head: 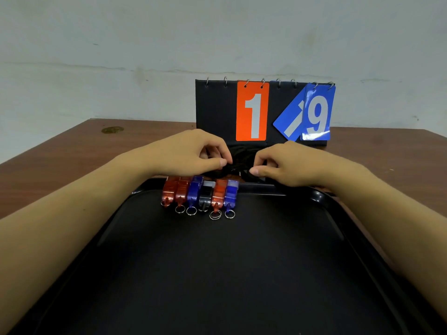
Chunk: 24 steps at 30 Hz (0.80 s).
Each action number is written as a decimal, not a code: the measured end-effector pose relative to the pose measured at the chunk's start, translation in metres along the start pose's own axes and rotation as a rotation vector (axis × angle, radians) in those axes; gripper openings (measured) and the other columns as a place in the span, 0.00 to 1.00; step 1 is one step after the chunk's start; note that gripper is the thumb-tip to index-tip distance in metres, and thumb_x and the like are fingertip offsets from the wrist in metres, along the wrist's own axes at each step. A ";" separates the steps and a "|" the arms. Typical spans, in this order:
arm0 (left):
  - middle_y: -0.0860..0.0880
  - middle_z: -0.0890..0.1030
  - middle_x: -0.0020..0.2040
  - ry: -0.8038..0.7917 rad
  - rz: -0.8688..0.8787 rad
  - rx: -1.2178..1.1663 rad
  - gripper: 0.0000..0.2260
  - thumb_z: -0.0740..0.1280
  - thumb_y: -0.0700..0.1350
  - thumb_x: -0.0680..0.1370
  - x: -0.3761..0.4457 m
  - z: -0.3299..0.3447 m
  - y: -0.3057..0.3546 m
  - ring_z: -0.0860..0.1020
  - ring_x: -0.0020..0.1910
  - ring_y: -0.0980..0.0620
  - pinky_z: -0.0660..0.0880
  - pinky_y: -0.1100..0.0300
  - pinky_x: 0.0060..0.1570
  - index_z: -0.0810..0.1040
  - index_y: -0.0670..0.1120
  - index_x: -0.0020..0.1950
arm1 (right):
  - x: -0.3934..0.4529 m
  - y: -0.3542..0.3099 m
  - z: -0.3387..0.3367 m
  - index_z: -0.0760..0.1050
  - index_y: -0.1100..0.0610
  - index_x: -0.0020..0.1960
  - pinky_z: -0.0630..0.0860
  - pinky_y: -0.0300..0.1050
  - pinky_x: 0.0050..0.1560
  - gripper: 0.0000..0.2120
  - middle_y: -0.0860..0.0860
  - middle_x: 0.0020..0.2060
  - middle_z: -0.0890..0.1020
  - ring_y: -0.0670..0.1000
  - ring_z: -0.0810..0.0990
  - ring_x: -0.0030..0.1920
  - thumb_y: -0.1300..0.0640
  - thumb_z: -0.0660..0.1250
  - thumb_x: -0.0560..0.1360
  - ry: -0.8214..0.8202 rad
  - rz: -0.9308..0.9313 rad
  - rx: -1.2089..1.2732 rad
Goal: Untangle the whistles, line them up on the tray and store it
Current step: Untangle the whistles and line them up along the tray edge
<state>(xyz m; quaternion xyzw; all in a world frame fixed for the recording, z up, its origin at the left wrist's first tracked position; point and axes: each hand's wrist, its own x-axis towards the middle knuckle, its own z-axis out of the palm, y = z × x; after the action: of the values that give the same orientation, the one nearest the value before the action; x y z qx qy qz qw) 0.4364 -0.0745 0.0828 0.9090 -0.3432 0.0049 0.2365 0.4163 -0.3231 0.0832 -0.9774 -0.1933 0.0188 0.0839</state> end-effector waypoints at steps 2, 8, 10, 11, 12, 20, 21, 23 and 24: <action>0.59 0.83 0.47 -0.008 -0.006 0.021 0.07 0.67 0.50 0.83 0.000 0.002 0.001 0.80 0.44 0.60 0.72 0.71 0.41 0.82 0.58 0.58 | 0.006 -0.002 0.008 0.77 0.46 0.45 0.71 0.41 0.40 0.13 0.46 0.36 0.81 0.45 0.78 0.38 0.40 0.62 0.81 0.053 -0.002 0.026; 0.59 0.83 0.49 -0.023 -0.016 0.026 0.07 0.67 0.51 0.82 0.002 0.004 0.004 0.80 0.41 0.61 0.72 0.74 0.38 0.81 0.59 0.59 | 0.009 -0.013 0.012 0.79 0.44 0.47 0.73 0.34 0.41 0.05 0.43 0.36 0.84 0.41 0.82 0.35 0.48 0.66 0.81 0.124 -0.063 0.222; 0.59 0.82 0.51 -0.049 -0.023 0.041 0.08 0.68 0.51 0.82 0.003 0.004 0.002 0.81 0.42 0.60 0.73 0.71 0.42 0.81 0.59 0.60 | 0.009 -0.012 0.010 0.80 0.45 0.49 0.75 0.33 0.42 0.05 0.44 0.37 0.85 0.40 0.84 0.35 0.50 0.66 0.82 0.167 -0.061 0.282; 0.59 0.82 0.52 -0.065 -0.022 0.050 0.08 0.68 0.52 0.82 0.003 0.003 0.001 0.81 0.43 0.60 0.73 0.69 0.44 0.81 0.60 0.60 | 0.009 -0.012 0.008 0.80 0.46 0.50 0.75 0.32 0.41 0.05 0.44 0.37 0.85 0.40 0.84 0.35 0.49 0.66 0.82 0.198 -0.050 0.299; 0.60 0.81 0.53 -0.086 -0.023 0.057 0.08 0.68 0.52 0.82 0.003 0.002 0.001 0.81 0.45 0.60 0.74 0.68 0.46 0.81 0.60 0.60 | 0.008 -0.011 0.006 0.80 0.46 0.50 0.75 0.32 0.39 0.05 0.44 0.36 0.85 0.41 0.84 0.36 0.49 0.66 0.82 0.230 -0.038 0.313; 0.62 0.82 0.53 -0.162 -0.060 0.054 0.07 0.67 0.54 0.82 0.002 -0.005 -0.006 0.77 0.46 0.75 0.71 0.74 0.42 0.85 0.55 0.53 | 0.008 0.008 -0.006 0.80 0.50 0.50 0.75 0.37 0.42 0.08 0.45 0.39 0.83 0.45 0.81 0.42 0.52 0.62 0.82 0.406 0.025 0.149; 0.61 0.82 0.54 -0.164 -0.062 0.052 0.07 0.67 0.54 0.82 0.003 -0.005 -0.005 0.77 0.45 0.75 0.71 0.75 0.41 0.84 0.56 0.53 | 0.007 0.010 -0.007 0.80 0.50 0.51 0.76 0.39 0.42 0.09 0.46 0.39 0.83 0.45 0.81 0.42 0.52 0.61 0.83 0.398 0.036 0.135; 0.62 0.82 0.54 -0.156 -0.043 0.032 0.08 0.66 0.53 0.83 0.003 -0.004 -0.002 0.77 0.46 0.77 0.71 0.76 0.42 0.84 0.56 0.57 | 0.004 0.015 -0.014 0.78 0.51 0.54 0.80 0.44 0.45 0.09 0.48 0.41 0.84 0.49 0.83 0.43 0.55 0.59 0.84 0.389 0.073 0.094; 0.64 0.81 0.54 -0.146 -0.026 0.023 0.09 0.65 0.52 0.83 0.003 -0.003 0.001 0.76 0.46 0.77 0.71 0.77 0.43 0.83 0.55 0.59 | 0.002 0.019 -0.017 0.77 0.52 0.56 0.81 0.49 0.47 0.10 0.49 0.43 0.84 0.51 0.83 0.44 0.56 0.57 0.84 0.389 0.098 0.070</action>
<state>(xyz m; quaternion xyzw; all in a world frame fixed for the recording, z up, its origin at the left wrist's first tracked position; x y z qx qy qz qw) 0.4390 -0.0757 0.0866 0.9140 -0.3476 -0.0607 0.2002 0.4262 -0.3421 0.0969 -0.9673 -0.1249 -0.1595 0.1523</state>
